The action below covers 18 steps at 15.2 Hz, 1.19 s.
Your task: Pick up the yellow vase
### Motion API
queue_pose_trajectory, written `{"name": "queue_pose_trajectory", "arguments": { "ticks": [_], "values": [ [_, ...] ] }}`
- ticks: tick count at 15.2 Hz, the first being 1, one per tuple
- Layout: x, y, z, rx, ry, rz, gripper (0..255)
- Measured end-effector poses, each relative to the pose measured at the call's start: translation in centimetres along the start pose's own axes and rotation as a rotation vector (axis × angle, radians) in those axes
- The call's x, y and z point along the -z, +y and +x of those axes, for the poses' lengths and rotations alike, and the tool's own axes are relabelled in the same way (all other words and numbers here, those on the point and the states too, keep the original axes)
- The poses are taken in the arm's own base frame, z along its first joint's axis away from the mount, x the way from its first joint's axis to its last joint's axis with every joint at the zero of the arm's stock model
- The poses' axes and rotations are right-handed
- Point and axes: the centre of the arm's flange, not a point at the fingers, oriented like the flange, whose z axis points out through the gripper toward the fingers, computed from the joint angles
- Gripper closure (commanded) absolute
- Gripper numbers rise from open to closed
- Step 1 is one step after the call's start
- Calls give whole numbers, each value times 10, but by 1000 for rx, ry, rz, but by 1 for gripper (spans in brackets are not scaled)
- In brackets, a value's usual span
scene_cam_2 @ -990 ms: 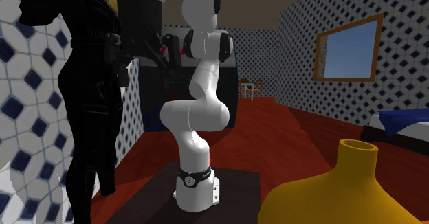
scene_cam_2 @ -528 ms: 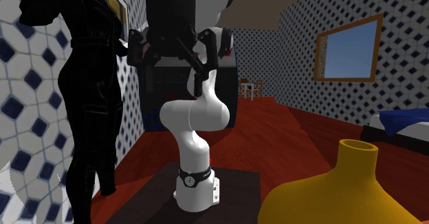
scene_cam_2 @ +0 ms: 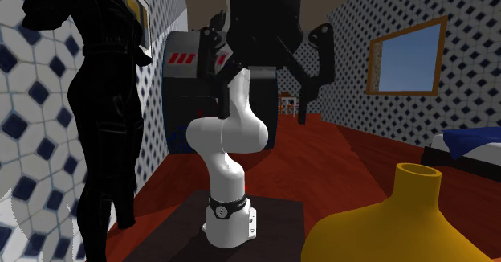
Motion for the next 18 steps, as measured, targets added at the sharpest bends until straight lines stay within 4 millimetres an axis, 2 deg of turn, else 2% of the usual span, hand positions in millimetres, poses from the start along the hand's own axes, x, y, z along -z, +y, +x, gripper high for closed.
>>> {"name": "queue_pose_trajectory", "arguments": {
  "ticks": [11, 13, 18],
  "values": [
    [3, -125, 53, 22, 14, 30, 0],
    [-4, -133, 54, 23, 14, 32, 0],
    [-29, -135, 57, 23, 14, 33, 0]
  ]
}}
